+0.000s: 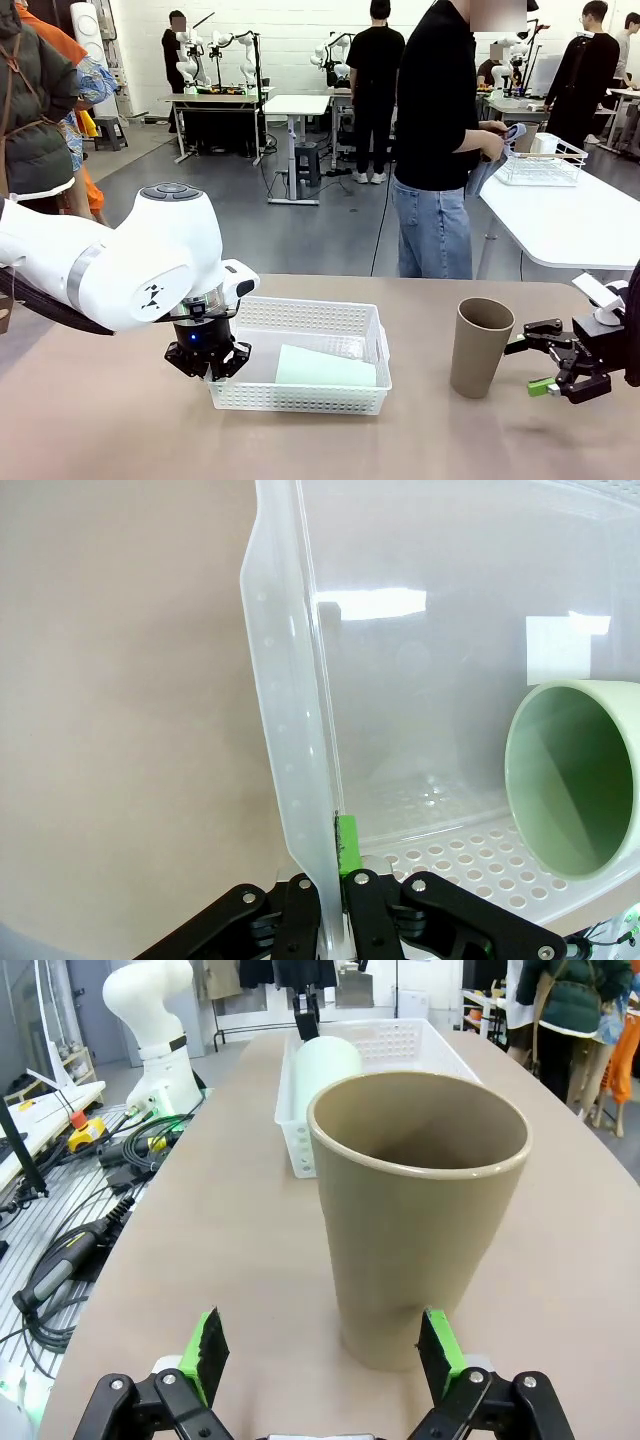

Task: Clean and organize the cups into the basket.
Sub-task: Pick up the Reusable plastic cup from the right side of the table and stack it inside the Organizing basket in the center of the table.

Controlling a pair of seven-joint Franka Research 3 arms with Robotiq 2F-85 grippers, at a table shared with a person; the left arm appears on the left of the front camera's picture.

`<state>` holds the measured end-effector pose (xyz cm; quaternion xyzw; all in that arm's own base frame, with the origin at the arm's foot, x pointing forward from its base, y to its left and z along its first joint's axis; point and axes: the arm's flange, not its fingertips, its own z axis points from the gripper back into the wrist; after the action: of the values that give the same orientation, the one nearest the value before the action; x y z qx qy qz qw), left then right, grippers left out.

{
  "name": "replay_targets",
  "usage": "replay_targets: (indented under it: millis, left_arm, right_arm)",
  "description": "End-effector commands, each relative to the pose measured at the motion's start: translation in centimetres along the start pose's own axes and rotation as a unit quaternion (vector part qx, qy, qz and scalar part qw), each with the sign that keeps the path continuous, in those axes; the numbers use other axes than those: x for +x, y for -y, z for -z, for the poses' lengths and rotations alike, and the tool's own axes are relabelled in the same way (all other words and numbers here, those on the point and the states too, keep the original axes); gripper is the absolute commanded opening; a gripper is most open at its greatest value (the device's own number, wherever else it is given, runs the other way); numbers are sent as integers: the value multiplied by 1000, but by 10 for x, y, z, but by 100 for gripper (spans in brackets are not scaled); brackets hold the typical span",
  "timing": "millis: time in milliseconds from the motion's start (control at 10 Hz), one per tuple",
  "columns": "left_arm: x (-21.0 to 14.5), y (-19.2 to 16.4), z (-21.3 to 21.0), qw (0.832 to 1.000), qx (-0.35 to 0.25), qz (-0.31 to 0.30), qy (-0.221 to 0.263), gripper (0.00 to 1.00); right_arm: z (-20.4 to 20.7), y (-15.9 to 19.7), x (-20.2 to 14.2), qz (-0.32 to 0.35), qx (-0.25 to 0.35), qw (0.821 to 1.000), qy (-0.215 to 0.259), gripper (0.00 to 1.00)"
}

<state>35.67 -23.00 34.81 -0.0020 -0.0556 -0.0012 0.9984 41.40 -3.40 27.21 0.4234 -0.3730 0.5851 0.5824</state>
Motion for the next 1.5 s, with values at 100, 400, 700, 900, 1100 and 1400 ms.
replay_targets:
  millis: [100,400,700,900,1100,1400]
  left_arm:
    - [-1,1,1,1000,3,4,7,0]
    - [-1,1,1,1000,3,4,7,0]
    - [-1,1,1,1000,3,4,7,0]
    - [-1,1,1,1000,3,4,7,0]
    - [-1,1,1,1000,3,4,7,0]
    - [-1,1,1,1000,3,4,7,0]
  right_arm:
    - [3,14,-8,28,-11,1000,0,100]
    - [14,30,-17,50,-3,999,2,100]
    - [26,50,-23,67,17,998,6,100]
    - [32,62,-27,77,27,997,15,100]
    - [39,71,-29,83,36,996,17,100]
    - [52,77,-28,80,52,995,15,100]
